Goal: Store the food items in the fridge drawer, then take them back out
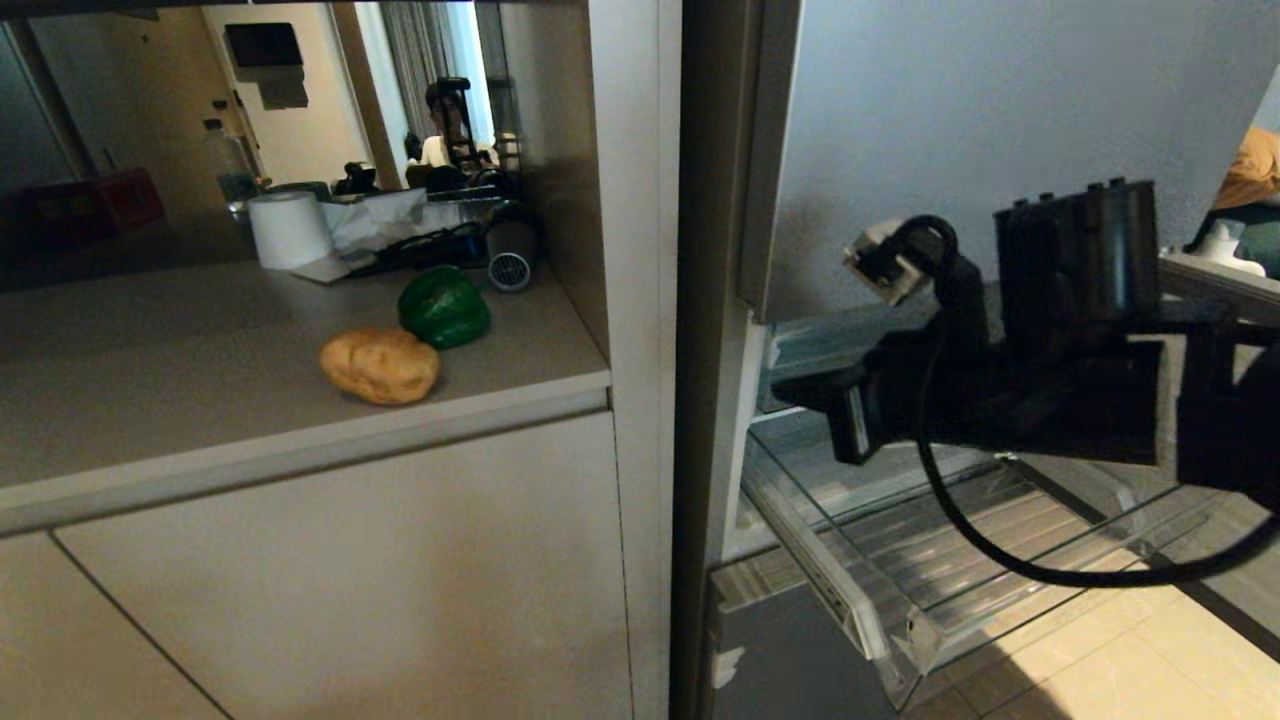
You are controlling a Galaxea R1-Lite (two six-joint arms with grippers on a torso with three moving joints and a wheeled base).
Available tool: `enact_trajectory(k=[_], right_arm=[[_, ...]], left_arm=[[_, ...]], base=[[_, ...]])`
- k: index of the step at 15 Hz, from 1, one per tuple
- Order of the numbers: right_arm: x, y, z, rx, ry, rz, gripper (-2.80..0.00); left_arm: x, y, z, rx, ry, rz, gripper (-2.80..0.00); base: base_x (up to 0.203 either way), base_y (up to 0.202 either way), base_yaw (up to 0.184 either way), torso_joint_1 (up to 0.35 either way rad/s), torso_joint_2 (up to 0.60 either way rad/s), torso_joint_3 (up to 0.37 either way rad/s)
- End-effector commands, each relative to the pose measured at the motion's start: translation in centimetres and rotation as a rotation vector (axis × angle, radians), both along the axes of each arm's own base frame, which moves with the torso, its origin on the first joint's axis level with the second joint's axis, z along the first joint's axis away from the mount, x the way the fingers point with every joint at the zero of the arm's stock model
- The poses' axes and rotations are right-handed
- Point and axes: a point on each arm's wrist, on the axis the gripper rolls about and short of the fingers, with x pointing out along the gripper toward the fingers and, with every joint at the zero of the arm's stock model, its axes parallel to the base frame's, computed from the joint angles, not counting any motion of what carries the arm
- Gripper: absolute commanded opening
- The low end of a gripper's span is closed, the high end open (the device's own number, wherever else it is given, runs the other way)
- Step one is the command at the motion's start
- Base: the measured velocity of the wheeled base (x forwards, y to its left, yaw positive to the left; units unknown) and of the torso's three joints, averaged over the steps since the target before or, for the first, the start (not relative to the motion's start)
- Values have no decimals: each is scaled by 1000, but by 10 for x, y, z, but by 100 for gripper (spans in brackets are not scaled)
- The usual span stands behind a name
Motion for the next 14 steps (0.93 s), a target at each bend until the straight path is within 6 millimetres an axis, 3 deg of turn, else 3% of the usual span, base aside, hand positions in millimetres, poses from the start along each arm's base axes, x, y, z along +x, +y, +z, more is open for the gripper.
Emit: enact_trajectory(k=[1, 4, 7, 8, 11, 14], right_arm=[[20, 39, -8, 5, 2, 59, -280], [37, 79, -3, 40, -42, 115, -280], [25, 103, -4, 46, -48, 160, -280], [17, 102, -1, 43, -52, 153, -280], [-31, 87, 13, 45, -63, 190, -280], [-86, 36, 26, 61, -85, 199, -280]], left_arm=[[0, 0, 0, 0, -1, 0, -280], [0, 0, 0, 0, -1, 0, -280], [0, 0, 0, 0, -1, 0, -280], [0, 0, 0, 0, 1, 0, -280], [0, 0, 0, 0, -1, 0, -280], [0, 0, 0, 0, -1, 0, -280]], base=[[0, 0, 0, 0, 0, 0], [0, 0, 0, 0, 0, 0], [0, 0, 0, 0, 0, 0], [0, 0, 0, 0, 0, 0], [0, 0, 0, 0, 0, 0], [0, 0, 0, 0, 0, 0]])
